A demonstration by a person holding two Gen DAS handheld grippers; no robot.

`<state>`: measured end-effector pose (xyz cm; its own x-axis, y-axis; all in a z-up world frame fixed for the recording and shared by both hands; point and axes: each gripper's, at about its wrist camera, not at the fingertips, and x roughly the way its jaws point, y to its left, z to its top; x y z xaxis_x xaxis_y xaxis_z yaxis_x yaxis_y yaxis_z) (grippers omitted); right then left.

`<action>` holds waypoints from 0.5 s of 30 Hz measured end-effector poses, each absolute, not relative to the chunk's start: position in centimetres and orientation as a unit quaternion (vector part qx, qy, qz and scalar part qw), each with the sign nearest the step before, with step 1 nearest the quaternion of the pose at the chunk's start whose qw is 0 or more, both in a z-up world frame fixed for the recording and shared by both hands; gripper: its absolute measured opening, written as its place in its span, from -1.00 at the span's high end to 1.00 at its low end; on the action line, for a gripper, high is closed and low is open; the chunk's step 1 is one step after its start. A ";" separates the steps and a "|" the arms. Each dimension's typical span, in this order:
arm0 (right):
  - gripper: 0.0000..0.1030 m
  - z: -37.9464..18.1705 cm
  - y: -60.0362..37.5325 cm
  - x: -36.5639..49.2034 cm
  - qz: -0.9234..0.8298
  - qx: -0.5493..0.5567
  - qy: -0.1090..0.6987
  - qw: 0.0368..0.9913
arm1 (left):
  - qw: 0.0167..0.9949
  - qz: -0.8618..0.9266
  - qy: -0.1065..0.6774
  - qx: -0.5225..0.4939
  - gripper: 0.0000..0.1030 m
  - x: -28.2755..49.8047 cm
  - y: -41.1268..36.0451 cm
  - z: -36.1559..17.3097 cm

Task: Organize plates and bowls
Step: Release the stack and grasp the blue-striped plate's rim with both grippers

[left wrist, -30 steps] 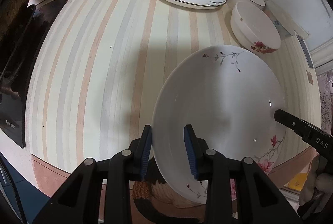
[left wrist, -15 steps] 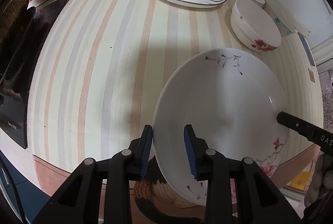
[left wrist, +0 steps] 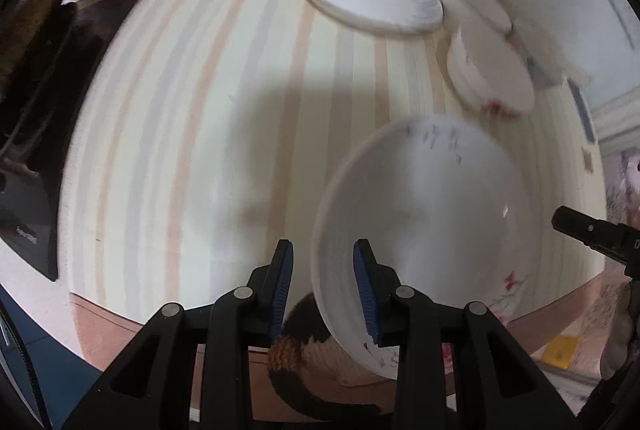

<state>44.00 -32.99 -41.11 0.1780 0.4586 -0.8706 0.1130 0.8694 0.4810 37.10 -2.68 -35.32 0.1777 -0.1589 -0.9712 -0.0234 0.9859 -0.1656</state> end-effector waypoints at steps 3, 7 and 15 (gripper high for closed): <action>0.62 -37.5 -33.1 46.0 0.136 0.252 0.598 0.748 | 0.778 -0.035 0.620 -0.092 0.42 39.5 -1.5 -32.7; 0.24 -33.7 -31.0 51.8 0.168 0.276 0.570 0.756 | 0.794 -0.028 0.598 -0.105 0.35 45.2 -0.4 -30.7; 0.22 -36.9 -26.6 65.0 0.130 0.243 0.628 0.728 | 0.792 -0.021 0.601 -0.109 0.35 57.9 0.5 -32.3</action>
<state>65.02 -26.56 -36.86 0.1774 0.4938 -0.8513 0.1163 0.8484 0.5164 57.88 0.48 -32.28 0.2770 -0.1641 -0.9467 -0.0967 0.9755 -0.1974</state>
